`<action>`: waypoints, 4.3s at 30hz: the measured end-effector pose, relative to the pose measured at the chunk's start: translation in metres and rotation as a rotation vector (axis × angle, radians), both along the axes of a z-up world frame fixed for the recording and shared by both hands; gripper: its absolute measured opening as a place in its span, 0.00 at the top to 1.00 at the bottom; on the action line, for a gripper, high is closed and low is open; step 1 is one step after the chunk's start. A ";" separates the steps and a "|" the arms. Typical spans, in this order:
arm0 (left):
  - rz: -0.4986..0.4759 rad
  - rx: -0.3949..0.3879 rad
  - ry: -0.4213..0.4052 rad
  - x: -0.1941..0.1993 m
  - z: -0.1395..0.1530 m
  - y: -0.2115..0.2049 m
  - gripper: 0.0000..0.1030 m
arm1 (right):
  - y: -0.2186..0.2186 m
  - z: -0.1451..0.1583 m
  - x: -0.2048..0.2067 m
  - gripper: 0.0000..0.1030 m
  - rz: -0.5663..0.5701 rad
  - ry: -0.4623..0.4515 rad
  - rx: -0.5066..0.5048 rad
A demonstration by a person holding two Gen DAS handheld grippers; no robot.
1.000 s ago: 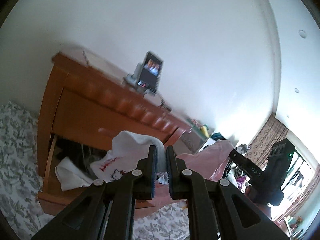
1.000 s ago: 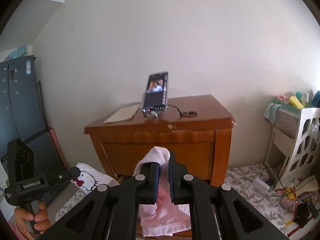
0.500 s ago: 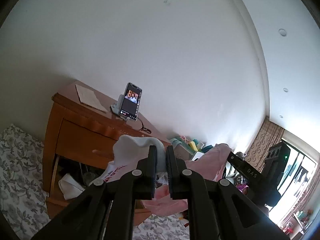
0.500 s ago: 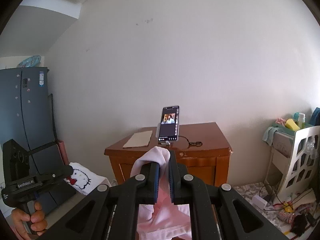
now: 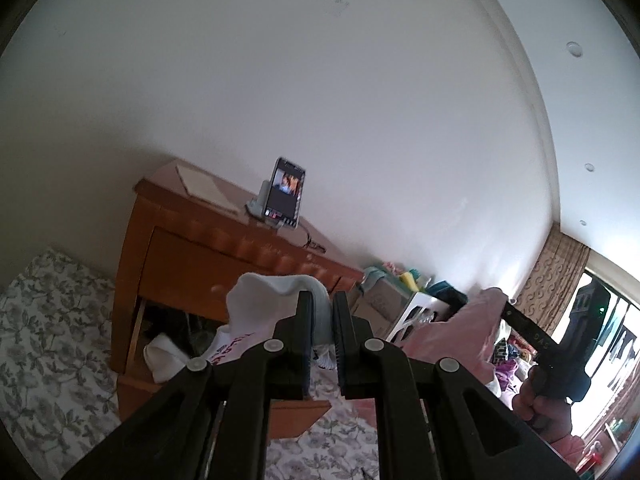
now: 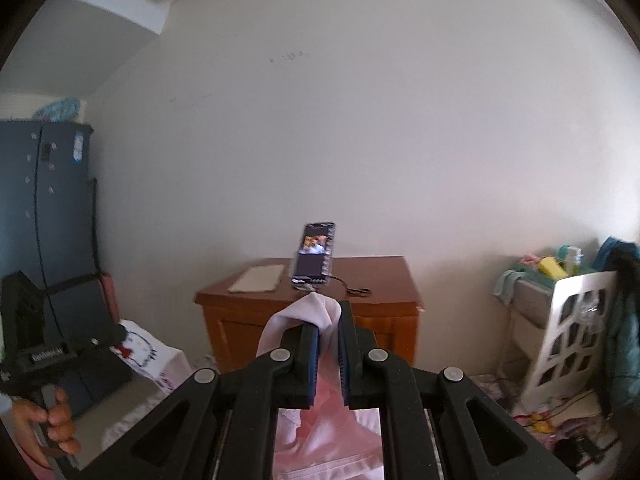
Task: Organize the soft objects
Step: 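Grasp the white Hello Kitty cloth with the left tool and lift it, then carry both held cloths down toward the red floral blanket beside the drawer, then open both tools to drop the pink garment and white cloth on the blanket, then raise both tools and move them back into the open drawer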
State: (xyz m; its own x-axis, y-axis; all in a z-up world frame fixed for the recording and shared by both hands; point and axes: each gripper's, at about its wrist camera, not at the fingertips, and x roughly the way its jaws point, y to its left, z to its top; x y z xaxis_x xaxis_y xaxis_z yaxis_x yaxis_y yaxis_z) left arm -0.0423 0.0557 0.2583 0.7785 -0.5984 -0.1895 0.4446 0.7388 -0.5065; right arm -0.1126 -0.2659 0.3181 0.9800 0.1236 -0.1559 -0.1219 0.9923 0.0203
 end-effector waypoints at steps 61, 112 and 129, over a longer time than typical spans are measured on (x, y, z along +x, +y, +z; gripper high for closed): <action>-0.008 0.147 0.767 0.084 -0.298 -0.053 0.90 | 0.072 -0.310 0.133 0.89 0.170 0.761 -0.031; 0.267 0.390 0.702 0.092 -0.299 -0.028 0.03 | 0.048 -0.336 0.148 0.00 0.057 0.837 -0.127; 0.184 0.356 0.397 0.066 -0.212 -0.037 0.03 | 0.033 -0.276 0.125 0.00 0.121 0.649 -0.014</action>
